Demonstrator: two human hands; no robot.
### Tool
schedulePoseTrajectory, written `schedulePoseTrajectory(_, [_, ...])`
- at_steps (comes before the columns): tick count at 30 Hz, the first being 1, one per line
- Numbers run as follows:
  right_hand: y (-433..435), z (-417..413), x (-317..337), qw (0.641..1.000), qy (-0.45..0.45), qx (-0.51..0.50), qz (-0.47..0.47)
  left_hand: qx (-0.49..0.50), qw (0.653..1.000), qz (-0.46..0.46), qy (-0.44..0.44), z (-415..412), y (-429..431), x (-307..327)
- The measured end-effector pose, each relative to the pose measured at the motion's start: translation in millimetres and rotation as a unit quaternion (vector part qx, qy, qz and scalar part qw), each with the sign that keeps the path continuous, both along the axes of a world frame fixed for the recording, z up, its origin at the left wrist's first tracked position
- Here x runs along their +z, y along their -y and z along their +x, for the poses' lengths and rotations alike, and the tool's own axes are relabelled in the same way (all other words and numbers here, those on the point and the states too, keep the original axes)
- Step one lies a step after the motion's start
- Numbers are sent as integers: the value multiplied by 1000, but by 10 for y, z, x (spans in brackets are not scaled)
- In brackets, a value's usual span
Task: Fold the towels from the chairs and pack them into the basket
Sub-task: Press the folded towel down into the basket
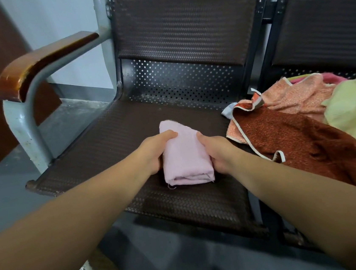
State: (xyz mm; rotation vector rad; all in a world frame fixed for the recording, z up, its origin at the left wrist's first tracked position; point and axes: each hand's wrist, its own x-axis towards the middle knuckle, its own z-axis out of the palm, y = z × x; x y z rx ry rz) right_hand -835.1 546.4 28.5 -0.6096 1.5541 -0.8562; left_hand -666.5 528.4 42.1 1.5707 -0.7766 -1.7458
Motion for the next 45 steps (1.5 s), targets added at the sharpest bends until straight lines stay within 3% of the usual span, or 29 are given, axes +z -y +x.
schedulePoseTrajectory(3, [-25, 137, 81, 998, 36, -3, -48, -12, 993, -64, -94, 50, -21, 79])
schedulePoseTrajectory(9, [-88, 570, 578, 983, 2, 27, -183, 28, 968, -179, -173, 437, -198, 582])
schedulePoseTrajectory(15, [-243, 1278, 1207, 967, 73, 77, -231, 80, 955, -221, -183, 1180, -654, 1222])
schedulePoseTrajectory(21, [-538, 2203, 1445, 949, -3, 178, -259, 155, 955, -209, -141, 2149, -1185, 1364])
schedulePoseTrajectory(26, [-851, 2976, 1141, 935, -38, 257, -243, 184, 956, -209, -90, 2983, -1647, 936])
schedulePoseTrajectory(32, [-1128, 3629, 309, 912, -87, 361, -174, 221, 965, -127, -61, 3694, -2167, 50])
schedulePoseTrajectory(40, [-1313, 3838, -745, 870, -196, 449, -57, 204, 974, -47, -84, 3802, -2562, -1112])
schedulePoseTrajectory(45, [-1306, 3930, -1149, 844, -256, 470, -37, 232, 967, -14, -105, 3668, -2555, -1638])
